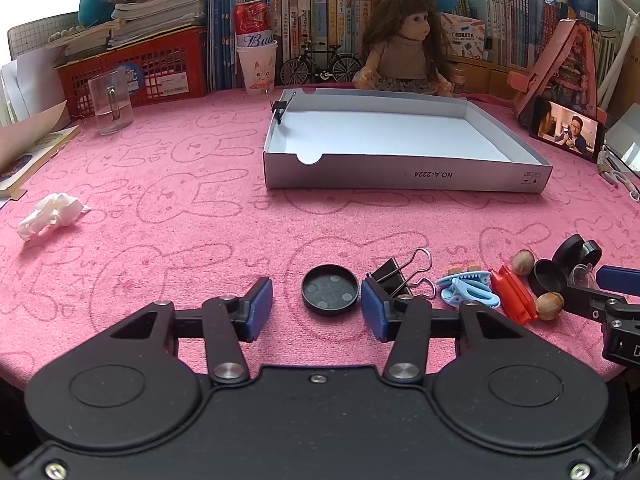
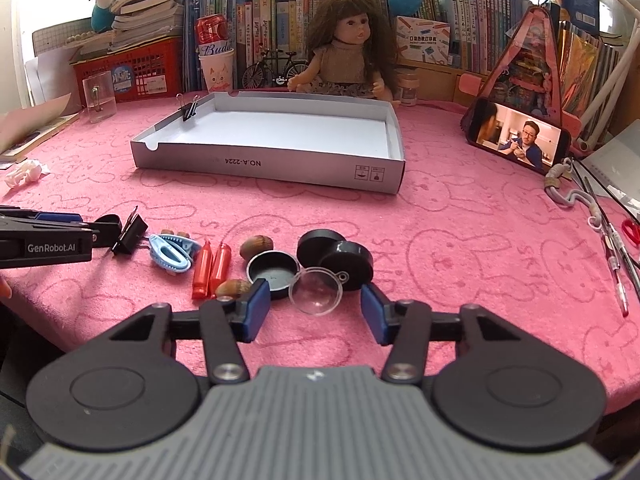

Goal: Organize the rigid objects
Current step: 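Close the left tool on the black round lid while the right tool grasps the clear plastic dome, then carry the black lid in the left tool while the right tool carries the dome into the white box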

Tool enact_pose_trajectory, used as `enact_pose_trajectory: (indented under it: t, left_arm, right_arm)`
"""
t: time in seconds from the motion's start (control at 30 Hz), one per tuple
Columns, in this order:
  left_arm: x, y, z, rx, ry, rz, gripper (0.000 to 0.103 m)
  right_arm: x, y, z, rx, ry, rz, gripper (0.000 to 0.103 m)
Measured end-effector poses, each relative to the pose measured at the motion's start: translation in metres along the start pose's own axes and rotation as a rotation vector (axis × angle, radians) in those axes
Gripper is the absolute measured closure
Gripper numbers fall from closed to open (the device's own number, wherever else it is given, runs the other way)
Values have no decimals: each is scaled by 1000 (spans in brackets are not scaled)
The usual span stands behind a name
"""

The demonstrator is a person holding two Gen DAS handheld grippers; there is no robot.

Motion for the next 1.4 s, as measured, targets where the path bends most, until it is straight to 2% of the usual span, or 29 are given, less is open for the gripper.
enact_pose_trajectory:
  t: [0.13,0.23,0.3,0.57,0.83,1.03,1.4]
  left_arm:
    - [-1,-1,0,11,2,-7,58]
    - [-1,-1,0,17,0,-12,64]
    - [-1,0,-1,19,1,-15,72]
    - [0,4,-5,41,-6,-22,73]
    - [-5,10,-10,55,-13,-36,73]
    - [-19,18,-14,71,-14,-69,73]
    - [-45,25,-17,96,-17,-107,73]
  right_arm:
    - [-1,-1,0,-3,-3,-1,44]
    - [0,-1,1,-9,-5,-3,49]
    - [0,0,2,-9,0,-5,51]
    - [0,2,3,-11,7,-3,70]
    - [-3,7,4,-17,19,-16,70]
    - [-15,16,1,-11,24,-61,70]
    - [-37,18,-18,2,-37,-86,70]
Point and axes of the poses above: each gripper's, at about its wrist camera, not at the fingertips, and y roughly against the way its jaws point, z to its left, x to its underside, the point moved 8 cm from there along -y, roughly the way its jaws point, and after that the axes turned 12 degrees about z, right-handed, at the moved point
